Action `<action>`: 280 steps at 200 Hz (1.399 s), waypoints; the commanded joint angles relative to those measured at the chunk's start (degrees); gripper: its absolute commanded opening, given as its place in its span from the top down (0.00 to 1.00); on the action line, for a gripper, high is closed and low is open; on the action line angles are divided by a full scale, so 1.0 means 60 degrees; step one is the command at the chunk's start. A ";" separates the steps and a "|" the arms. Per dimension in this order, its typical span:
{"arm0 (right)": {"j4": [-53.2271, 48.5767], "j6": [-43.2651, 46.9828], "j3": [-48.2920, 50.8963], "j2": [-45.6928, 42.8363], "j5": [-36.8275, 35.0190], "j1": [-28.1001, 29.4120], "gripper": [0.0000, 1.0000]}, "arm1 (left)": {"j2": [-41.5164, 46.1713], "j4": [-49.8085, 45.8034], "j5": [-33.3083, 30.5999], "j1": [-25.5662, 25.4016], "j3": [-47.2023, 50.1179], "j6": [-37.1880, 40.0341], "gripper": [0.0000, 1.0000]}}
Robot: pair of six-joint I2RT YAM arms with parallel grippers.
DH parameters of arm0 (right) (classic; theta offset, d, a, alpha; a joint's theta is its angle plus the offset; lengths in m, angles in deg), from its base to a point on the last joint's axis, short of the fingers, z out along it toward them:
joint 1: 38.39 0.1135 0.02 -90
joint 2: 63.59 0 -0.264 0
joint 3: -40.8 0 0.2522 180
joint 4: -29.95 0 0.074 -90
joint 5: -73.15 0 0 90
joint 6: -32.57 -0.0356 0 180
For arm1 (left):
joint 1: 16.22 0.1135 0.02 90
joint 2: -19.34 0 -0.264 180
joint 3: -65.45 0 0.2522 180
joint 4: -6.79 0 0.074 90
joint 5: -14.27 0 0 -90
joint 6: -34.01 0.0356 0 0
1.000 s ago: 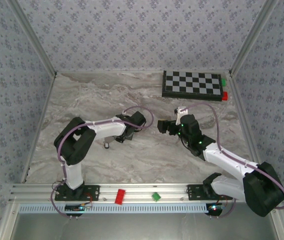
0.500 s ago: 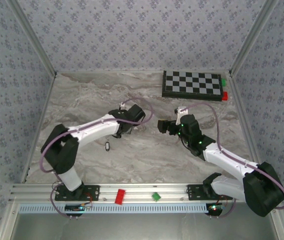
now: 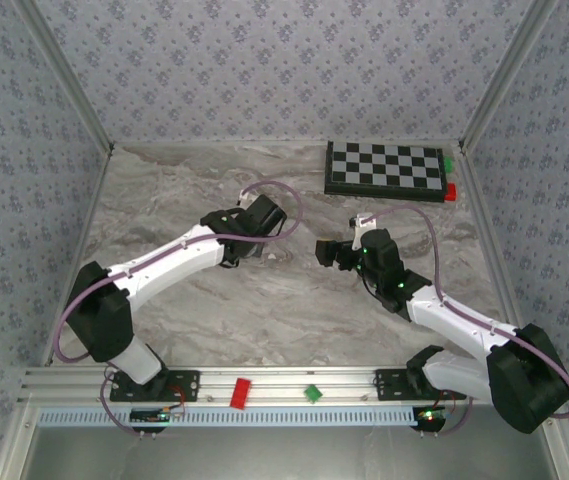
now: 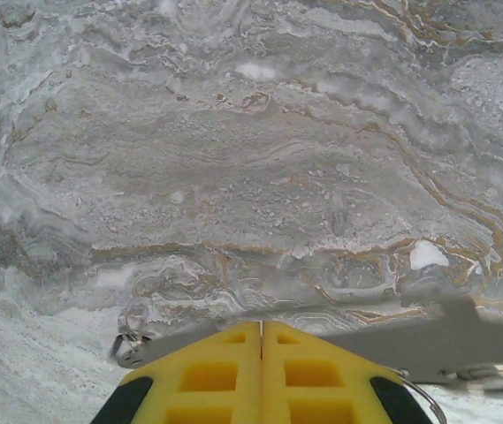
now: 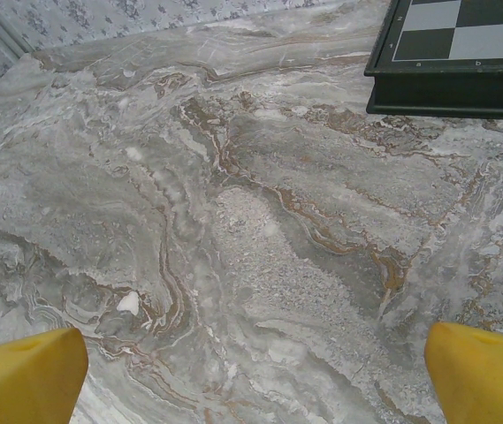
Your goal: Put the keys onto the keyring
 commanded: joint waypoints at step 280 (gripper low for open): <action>0.1207 -0.0252 -0.0233 0.1297 0.2936 0.0052 0.19 | -0.0705 0.0357 -0.0999 -0.0844 0.1955 -0.8340 1.00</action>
